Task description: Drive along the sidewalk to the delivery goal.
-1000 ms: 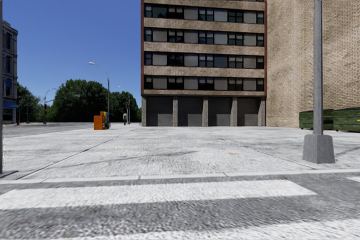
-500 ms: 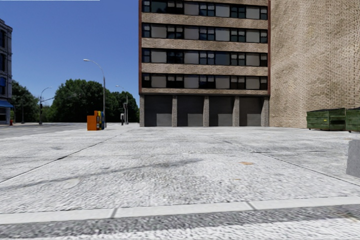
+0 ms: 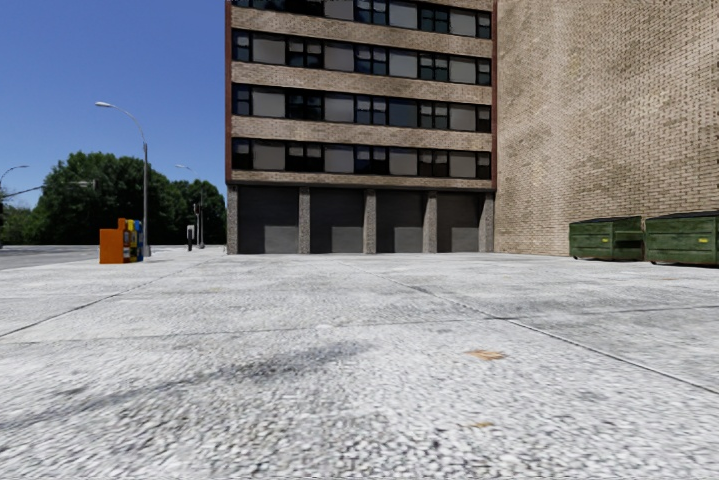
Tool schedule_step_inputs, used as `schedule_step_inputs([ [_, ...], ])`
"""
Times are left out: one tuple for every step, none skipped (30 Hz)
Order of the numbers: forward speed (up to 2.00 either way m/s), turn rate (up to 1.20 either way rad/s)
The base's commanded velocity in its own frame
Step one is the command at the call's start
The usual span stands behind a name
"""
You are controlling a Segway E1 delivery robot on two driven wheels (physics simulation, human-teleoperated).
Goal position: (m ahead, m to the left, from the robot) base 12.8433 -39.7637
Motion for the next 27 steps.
schedule_step_inputs([
  [1.67,-0.48],
  [1.67,-0.48],
  [1.67,-0.48],
  [1.66,-0.48],
  [1.64,-0.48],
  [1.64,-0.48],
  [1.64,-0.48],
  [1.64,-0.48],
  [1.64,-0.48],
  [1.64,-0.48],
  [1.64,-0.48],
  [1.63,-0.48],
  [1.63,-0.48],
  [1.61,-0.48],
  [1.58,-0.48],
  [1.57,-0.48],
  [1.57,-0.48],
  [1.57,-0.48],
  [1.57,-0.48],
  [1.56,-0.48],
  [1.56,-0.48],
  [1.56,-0.48],
  [1.56,-0.48],
  [1.56,-0.48],
  [1.56,-0.48],
  [1.56,-0.48],
  [1.56,-0.48],
])
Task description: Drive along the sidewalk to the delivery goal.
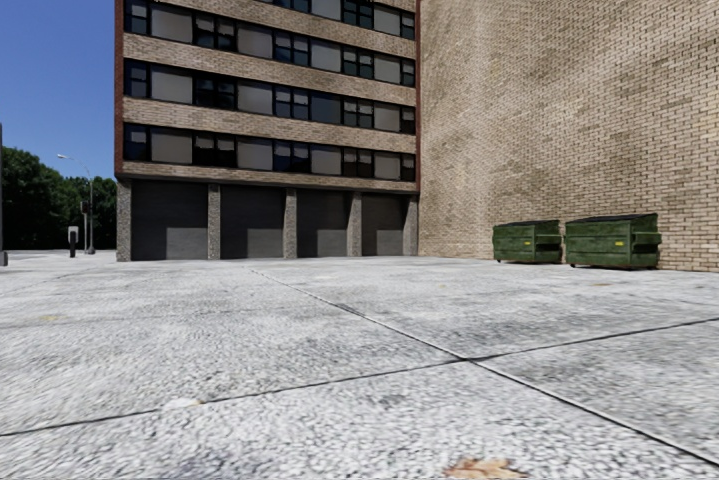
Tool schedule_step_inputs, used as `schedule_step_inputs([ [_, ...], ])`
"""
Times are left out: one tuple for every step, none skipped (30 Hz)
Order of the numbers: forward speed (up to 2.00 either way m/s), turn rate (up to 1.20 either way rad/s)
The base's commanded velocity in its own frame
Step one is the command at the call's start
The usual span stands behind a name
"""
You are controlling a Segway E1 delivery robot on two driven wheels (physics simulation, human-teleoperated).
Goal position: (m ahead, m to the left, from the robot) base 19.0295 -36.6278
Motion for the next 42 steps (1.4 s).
schedule_step_inputs([
  [1.56,-0.48],
  [1.56,-0.48],
  [1.56,-0.48],
  [1.56,-0.48],
  [1.56,-0.48],
  [1.56,-0.48],
  [1.56,-0.48],
  [1.56,-0.48],
  [1.56,-0.48],
  [1.56,-0.48],
  [1.56,-0.48],
  [1.56,-0.48],
  [1.51,-0.48],
  [1.46,-0.48],
  [1.43,-0.48],
  [1.43,-0.48],
  [1.42,-0.48],
  [1.41,-0.48],
  [1.41,-0.48],
  [1.41,-0.48],
  [1.41,-0.48],
  [1.41,-0.48],
  [1.41,-0.48],
  [1.41,-0.48],
  [1.5,-0.48],
  [2.0,-0.48],
  [2.0,-0.48],
  [2.0,-0.48],
  [2.0,-0.48],
  [2.0,-0.48],
  [2.0,-0.48],
  [2.0,-0.48],
  [2.0,-0.48],
  [2.0,-0.48],
  [2.0,-0.48],
  [2.0,-0.48],
  [2.0,-0.48],
  [2.0,-0.48],
  [2.0,-0.48],
  [2.0,-0.48],
  [2.0,-0.48],
  [2.0,-0.48],
])
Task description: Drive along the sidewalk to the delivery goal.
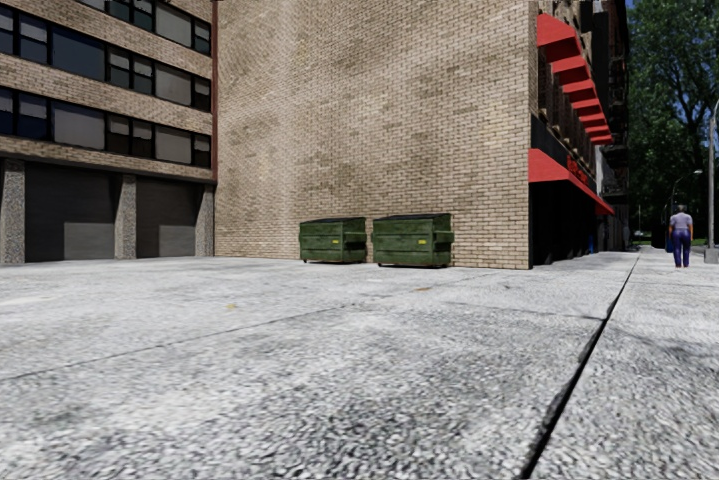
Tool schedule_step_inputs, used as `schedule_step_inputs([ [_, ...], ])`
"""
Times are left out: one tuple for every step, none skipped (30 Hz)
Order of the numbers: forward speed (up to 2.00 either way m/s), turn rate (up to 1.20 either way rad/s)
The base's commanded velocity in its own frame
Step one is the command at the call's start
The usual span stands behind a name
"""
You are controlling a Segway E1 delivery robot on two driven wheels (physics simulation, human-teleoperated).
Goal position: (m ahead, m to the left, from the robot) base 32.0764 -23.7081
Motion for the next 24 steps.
schedule_step_inputs([
  [2.0,-0.48],
  [2.0,-0.48],
  [2.0,-0.48],
  [2.0,-0.48],
  [2.0,-0.48],
  [2.0,-0.48],
  [2.0,-0.48],
  [2.0,-0.48],
  [2.0,-0.48],
  [2.0,-0.48],
  [2.0,-0.48],
  [2.0,-0.48],
  [2.0,-0.48],
  [2.0,-0.5],
  [2.0,-0.51],
  [2.0,-0.51],
  [2.0,-0.51],
  [2.0,-0.52],
  [2.0,-0.52],
  [2.0,-0.52],
  [2.0,-0.52],
  [2.0,-0.52],
  [2.0,-0.52],
  [2.0,-0.52],
])
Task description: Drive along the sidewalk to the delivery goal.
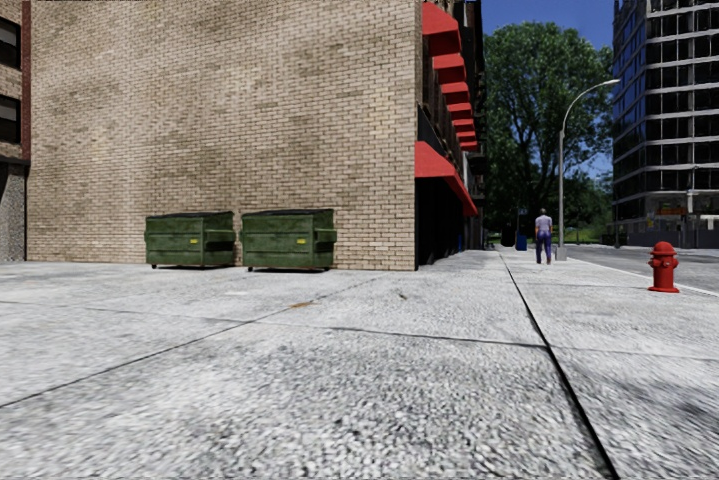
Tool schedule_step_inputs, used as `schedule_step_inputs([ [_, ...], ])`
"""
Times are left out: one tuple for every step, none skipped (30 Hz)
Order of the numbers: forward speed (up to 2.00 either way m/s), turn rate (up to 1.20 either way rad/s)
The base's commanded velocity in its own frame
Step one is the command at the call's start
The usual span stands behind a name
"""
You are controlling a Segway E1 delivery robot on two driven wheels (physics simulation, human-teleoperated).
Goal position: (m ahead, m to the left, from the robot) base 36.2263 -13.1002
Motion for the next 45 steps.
schedule_step_inputs([
  [2.0,-0.52],
  [2.0,-0.52],
  [2.0,-0.52],
  [2.0,-0.52],
  [2.0,-0.52],
  [2.0,-0.52],
  [2.0,-0.52],
  [2.0,-0.52],
  [2.0,-0.52],
  [2.0,-0.52],
  [2.0,-0.52],
  [2.0,-0.52],
  [2.0,-0.52],
  [2.0,-0.52],
  [2.0,-0.52],
  [2.0,-0.52],
  [2.0,-0.52],
  [2.0,-0.52],
  [2.0,-0.52],
  [2.0,-0.52],
  [2.0,-0.52],
  [2.0,-0.52],
  [2.0,-0.52],
  [2.0,-0.52],
  [2.0,-0.52],
  [2.0,-0.52],
  [2.0,-0.52],
  [2.0,-0.52],
  [2.0,-0.52],
  [2.0,-0.52],
  [2.0,-0.52],
  [2.0,-0.03],
  [2.0,0.0],
  [2.0,0.0],
  [2.0,0.0],
  [2.0,0.0],
  [2.0,0.0],
  [2.0,0.0],
  [2.0,0.0],
  [2.0,0.0],
  [2.0,0.0],
  [2.0,0.0],
  [2.0,0.0],
  [2.0,0.0],
  [2.0,0.0],
])
